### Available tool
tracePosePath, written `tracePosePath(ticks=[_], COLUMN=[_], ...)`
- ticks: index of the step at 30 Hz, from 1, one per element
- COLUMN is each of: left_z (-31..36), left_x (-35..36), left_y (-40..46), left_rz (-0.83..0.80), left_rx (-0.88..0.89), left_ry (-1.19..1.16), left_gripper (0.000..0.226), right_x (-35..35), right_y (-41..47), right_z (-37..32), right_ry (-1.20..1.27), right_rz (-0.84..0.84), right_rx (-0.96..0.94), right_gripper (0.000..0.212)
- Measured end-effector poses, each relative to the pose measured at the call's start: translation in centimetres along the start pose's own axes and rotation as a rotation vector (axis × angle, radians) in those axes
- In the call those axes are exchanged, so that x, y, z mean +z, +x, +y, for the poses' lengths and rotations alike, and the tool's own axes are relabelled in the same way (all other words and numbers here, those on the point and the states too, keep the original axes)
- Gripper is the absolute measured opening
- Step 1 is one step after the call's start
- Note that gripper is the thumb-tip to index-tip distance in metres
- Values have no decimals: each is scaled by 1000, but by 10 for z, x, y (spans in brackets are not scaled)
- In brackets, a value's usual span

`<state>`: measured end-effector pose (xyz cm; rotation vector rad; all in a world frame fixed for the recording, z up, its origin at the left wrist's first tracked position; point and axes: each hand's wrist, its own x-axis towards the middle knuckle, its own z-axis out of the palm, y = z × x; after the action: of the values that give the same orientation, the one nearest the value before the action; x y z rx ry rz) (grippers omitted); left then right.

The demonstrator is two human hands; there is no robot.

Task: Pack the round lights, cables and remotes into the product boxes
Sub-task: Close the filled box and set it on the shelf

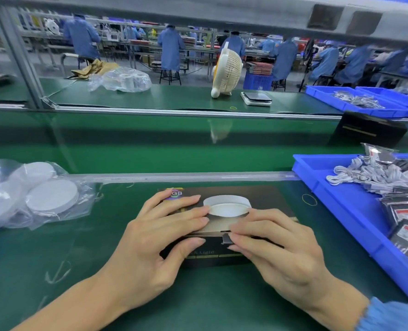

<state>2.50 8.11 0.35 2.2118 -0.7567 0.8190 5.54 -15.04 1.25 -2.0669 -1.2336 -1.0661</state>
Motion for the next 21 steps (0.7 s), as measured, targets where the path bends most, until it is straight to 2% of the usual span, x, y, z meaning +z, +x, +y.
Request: tracePosePath(ticks=[3,4,5,6,7,8,11,13,14,15,16,18,19,21], left_z=[2,2,3,3,2,0,-11,-18,-19,-21,-22,-20,-16,-5], left_x=[1,1,2,3,4,4,6,9,8,6,5,8,11,20], left_y=[2,3,3,3,3,3,11,12,10,7,2,-6,-9,-10], left_rz=[10,18,26,36,46,58,110,83,56,33,14,-23,-69,-221], left_rx=[-21,-24,-19,-11,-2,9,51,73,59,26,-37,-195,-255,-301], left_ry=[2,0,-1,1,9,22,233,472,510,493,437,281,161,-142], left_gripper=[25,24,24,23,23,22,24,44,54,58,58,52,53,61], right_x=[-7,-12,-18,-22,-23,-20,-4,17,29,43,58,81,81,73], right_y=[12,21,30,38,45,50,74,99,104,105,95,60,41,19], right_z=[-3,2,10,18,25,29,54,82,91,90,80,38,14,-3], right_ry=[186,221,175,95,39,25,-41,-326,-493,-559,-520,-139,51,231], right_rz=[-78,-176,-351,-556,-735,-829,-851,-832,-795,-748,-682,-611,-566,-440], right_rx=[301,427,488,463,378,270,101,135,132,132,136,152,157,188], right_gripper=[10,16,32,50,57,58,54,49,45,41,37,29,24,16])
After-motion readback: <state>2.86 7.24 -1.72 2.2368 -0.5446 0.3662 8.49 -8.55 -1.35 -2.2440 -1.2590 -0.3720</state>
